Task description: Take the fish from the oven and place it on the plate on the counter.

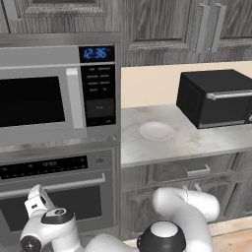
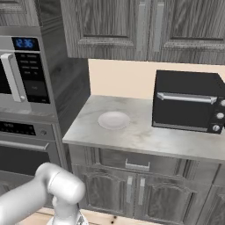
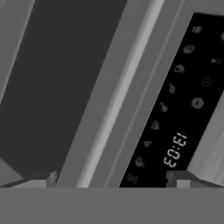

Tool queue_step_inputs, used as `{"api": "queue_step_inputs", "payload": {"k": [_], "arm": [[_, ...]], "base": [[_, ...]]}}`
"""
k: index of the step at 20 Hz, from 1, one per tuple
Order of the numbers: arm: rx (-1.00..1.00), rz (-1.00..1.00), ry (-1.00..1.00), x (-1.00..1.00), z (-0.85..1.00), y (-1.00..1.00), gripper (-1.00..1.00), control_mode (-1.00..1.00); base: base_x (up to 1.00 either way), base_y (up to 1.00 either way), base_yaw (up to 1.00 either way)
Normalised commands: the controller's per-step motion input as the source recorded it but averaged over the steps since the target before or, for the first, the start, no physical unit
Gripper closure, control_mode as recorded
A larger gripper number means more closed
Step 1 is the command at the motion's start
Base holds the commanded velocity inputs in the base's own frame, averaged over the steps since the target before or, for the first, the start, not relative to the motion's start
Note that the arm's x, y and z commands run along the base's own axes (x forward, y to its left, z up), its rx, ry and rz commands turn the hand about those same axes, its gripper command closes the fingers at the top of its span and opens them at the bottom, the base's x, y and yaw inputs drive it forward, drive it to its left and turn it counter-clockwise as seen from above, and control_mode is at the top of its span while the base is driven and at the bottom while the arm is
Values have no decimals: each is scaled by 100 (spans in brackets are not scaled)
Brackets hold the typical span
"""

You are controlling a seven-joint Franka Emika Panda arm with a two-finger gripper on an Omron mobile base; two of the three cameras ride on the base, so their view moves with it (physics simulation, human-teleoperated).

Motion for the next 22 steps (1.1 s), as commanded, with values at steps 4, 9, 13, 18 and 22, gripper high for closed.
{"api": "queue_step_inputs", "payload": {"k": [4,9,13,18,22], "arm": [[0,-10,-5,35,-21,52,-100,-100],[0,-12,-1,20,-14,26,-100,-100],[0,-4,-1,1,0,0,-100,-100],[0,-2,-5,2,-7,0,-100,-100],[0,0,-3,2,-2,0,-100,-100]], "base": [[0,0,0],[0,0,0],[0,0,0],[0,0,0],[0,0,0]]}}
